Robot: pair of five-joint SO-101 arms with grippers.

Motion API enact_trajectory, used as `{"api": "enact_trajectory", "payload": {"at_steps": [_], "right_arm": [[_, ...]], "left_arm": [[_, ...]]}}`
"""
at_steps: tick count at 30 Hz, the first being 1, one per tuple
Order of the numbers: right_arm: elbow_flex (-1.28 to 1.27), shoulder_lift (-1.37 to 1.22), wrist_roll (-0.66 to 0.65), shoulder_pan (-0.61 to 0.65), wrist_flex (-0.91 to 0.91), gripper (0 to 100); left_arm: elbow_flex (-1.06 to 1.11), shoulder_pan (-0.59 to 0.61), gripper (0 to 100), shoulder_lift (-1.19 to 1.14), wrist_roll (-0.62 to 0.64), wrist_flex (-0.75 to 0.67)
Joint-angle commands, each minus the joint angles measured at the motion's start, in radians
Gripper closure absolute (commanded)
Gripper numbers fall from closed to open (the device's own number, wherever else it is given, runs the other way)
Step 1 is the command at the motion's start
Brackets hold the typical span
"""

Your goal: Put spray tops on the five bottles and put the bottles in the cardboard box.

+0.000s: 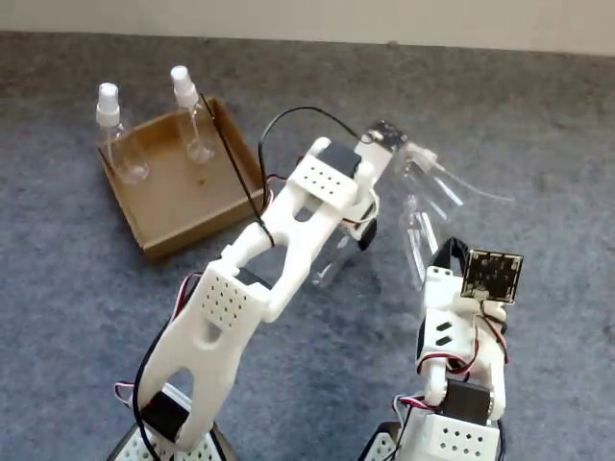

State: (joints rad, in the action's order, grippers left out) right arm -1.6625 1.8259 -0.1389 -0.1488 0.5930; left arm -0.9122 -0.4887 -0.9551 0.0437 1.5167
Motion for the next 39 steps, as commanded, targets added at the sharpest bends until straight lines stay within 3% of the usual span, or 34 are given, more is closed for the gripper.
{"api": "enact_trajectory", "payload": {"at_steps": [1, 11, 17, 25, 30, 39], "right_arm": [[-0.128, 0.012, -0.009, -0.01, 0.002, 99.5], [-0.128, 0.012, -0.009, -0.01, 0.002, 99.5], [-0.128, 0.012, -0.009, -0.01, 0.002, 99.5], [-0.13, 0.012, -0.003, -0.01, 0.001, 99.5], [-0.139, 0.012, -0.003, 0.036, 0.002, 99.5], [-0.139, 0.013, -0.009, 0.3, -0.001, 99.5]], "left_arm": [[-0.056, -0.024, 84, 0.021, 0.002, 0.026], [-0.28, -0.036, 85, 0.124, 0.0, 0.219], [-0.39, -0.045, 85, 0.229, 0.005, 0.235], [-0.38, -0.117, 85, 0.496, 0.003, 0.238], [-0.177, -0.134, 85, 0.708, 0.002, 0.238], [0.228, -0.124, 84, 1.09, -0.002, 0.23]]}}
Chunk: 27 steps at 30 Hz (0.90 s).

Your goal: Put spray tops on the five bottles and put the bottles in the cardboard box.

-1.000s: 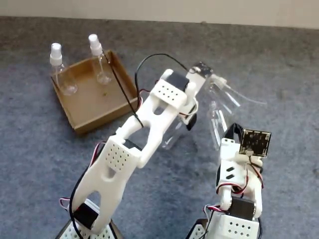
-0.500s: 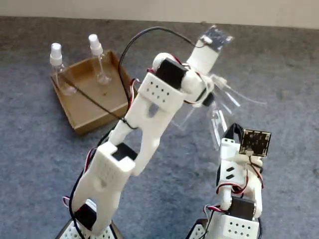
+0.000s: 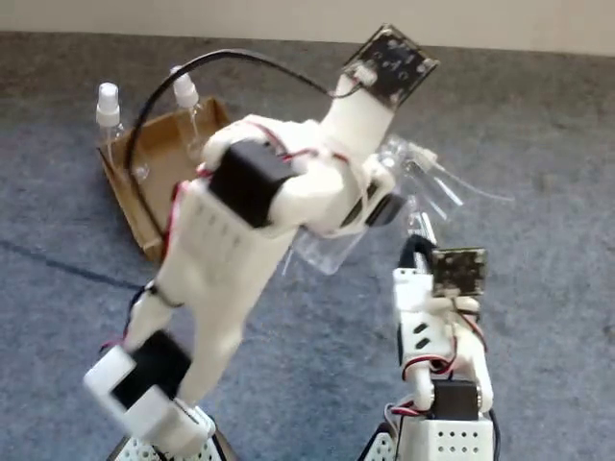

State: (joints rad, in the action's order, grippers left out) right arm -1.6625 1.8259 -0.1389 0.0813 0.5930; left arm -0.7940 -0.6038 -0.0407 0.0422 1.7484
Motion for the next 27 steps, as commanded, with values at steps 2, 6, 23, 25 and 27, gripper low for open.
{"api": "enact_trajectory", "payload": {"at_steps": [2, 6, 23, 25, 27], "right_arm": [[-0.139, 0.013, -0.009, 0.104, -0.001, 99.5], [-0.139, 0.013, -0.009, 0.15, -0.001, 99.5], [0.228, 0.008, -0.002, 0.041, 0.193, 99.5], [0.277, 0.007, 0.011, 0.042, 0.208, 99.5], [0.315, 0.007, 0.066, 0.042, 0.228, 99.5]], "left_arm": [[0.173, -0.008, 84, 0.237, 0.0, -0.002], [0.278, -0.008, 84, 0.348, 0.0, -0.002], [1.02, -0.007, 84, 0.88, 0.0, -0.27], [1.127, -0.007, 84, 0.954, 0.0, -0.322], [1.221, -0.007, 84, 1.018, 0.0, -0.367]]}}
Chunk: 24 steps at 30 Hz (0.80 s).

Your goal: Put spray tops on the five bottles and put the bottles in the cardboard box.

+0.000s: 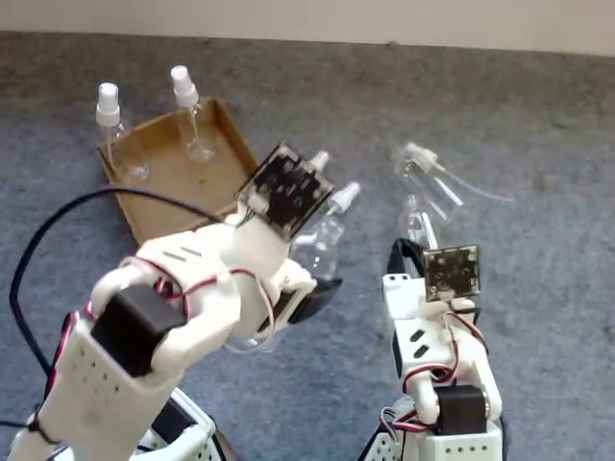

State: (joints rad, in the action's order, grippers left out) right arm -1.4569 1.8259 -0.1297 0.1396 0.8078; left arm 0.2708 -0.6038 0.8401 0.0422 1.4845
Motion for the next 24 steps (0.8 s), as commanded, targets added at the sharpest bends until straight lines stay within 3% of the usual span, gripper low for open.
{"api": "enact_trajectory", "payload": {"at_steps": [1, 10, 15, 24], "right_arm": [[0.125, 0.005, 0.083, -0.016, 0.022, 99.5], [0.17, 0.005, 0.141, 0.002, 0.024, 99.5], [0.171, -0.007, 0.14, 0.033, 0.024, 99.5], [0.398, -0.357, 0.138, 0.028, 0.024, 99.5]], "left_arm": [[0.194, -0.001, 84, 0.163, 0.0, -0.118], [0.479, 0.147, 84, 0.348, 0.0, -0.295], [0.641, 0.157, 84, 0.449, 0.0, -0.417], [0.812, 0.214, 84, 0.676, 0.0, -0.502]]}}
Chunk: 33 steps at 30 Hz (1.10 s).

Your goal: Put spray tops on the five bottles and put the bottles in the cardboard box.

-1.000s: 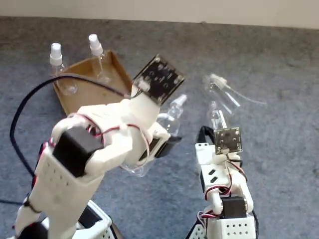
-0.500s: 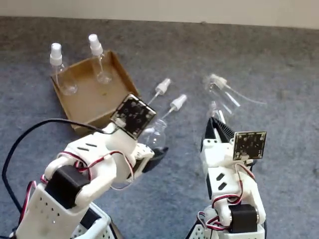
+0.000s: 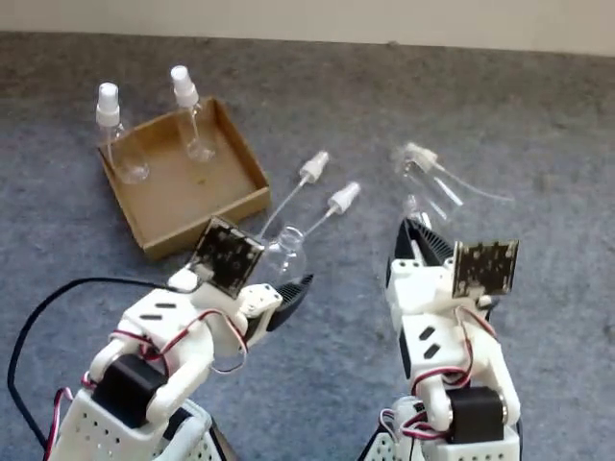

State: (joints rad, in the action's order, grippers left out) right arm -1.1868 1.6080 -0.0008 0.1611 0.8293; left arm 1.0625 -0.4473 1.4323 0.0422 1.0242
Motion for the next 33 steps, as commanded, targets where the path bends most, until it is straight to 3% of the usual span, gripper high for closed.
{"api": "enact_trajectory", "payload": {"at_steps": [1, 9, 15, 24, 29, 33], "right_arm": [[0.157, -0.193, 0.009, 0.008, 0.002, 99.5], [0.374, -0.633, 0.025, 0.012, 0.002, 99.4], [0.561, -0.941, 0.181, 0.015, 0.005, 93.7], [0.816, -1.388, 0.201, 0.119, 0.008, 88.9], [0.969, -1.612, 0.387, 0.127, 0.01, 88.5], [1.075, -1.771, 0.397, 0.127, 0.018, 88.5]], "left_arm": [[0.033, 0.076, 84, 0.105, 0.0, -0.041], [0.124, 0.124, 84, 0.228, 0.005, -0.066], [0.202, 0.197, 84, 0.317, 0.006, -0.124], [0.248, 0.209, 84, 0.39, 0.006, -0.127], [0.248, 0.234, 85, 0.39, 0.006, -0.129], [0.251, 0.289, 85, 0.39, 0.008, -0.164]]}}
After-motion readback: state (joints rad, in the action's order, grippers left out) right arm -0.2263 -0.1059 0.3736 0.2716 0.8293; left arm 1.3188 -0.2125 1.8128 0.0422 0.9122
